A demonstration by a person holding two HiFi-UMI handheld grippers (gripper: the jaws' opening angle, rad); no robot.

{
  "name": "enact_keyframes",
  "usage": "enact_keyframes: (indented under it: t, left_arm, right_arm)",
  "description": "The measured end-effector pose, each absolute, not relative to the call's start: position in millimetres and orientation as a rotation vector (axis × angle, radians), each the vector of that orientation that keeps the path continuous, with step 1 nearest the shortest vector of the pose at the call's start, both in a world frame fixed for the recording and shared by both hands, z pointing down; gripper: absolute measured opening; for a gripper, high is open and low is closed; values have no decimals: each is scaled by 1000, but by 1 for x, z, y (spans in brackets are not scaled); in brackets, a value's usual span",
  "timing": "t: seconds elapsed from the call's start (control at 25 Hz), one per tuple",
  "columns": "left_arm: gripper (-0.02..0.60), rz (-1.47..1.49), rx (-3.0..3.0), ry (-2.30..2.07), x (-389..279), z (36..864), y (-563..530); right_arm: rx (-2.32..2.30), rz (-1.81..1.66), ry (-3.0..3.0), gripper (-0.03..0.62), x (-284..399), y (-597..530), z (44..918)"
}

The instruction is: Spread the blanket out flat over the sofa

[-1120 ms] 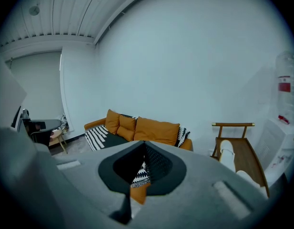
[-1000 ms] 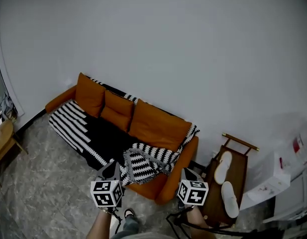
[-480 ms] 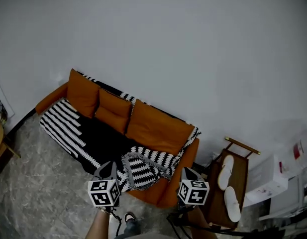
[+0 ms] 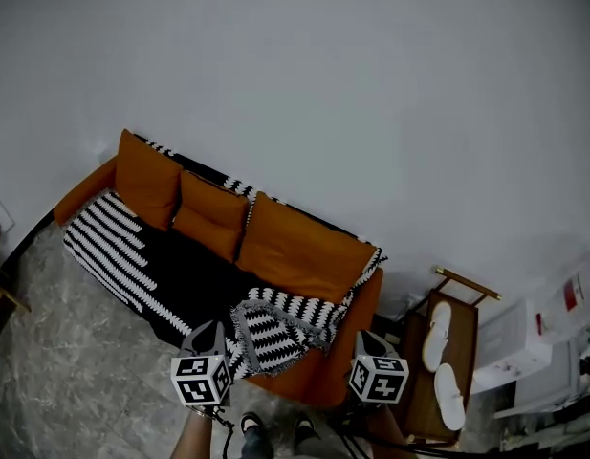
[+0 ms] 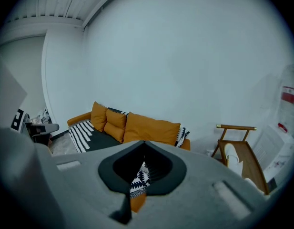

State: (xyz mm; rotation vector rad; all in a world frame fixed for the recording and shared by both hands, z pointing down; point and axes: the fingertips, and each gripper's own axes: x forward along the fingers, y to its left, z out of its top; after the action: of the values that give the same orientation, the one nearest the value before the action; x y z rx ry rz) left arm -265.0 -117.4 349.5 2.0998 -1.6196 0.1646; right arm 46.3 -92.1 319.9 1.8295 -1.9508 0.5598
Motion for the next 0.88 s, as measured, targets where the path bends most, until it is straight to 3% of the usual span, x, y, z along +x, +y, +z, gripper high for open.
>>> enact_keyframes:
  t: [0.88]
  left_arm:
    - [3,289,2080,-1572,-191,383,-181]
  right_arm:
    - [1850,603,-1921,5,120,-148,348]
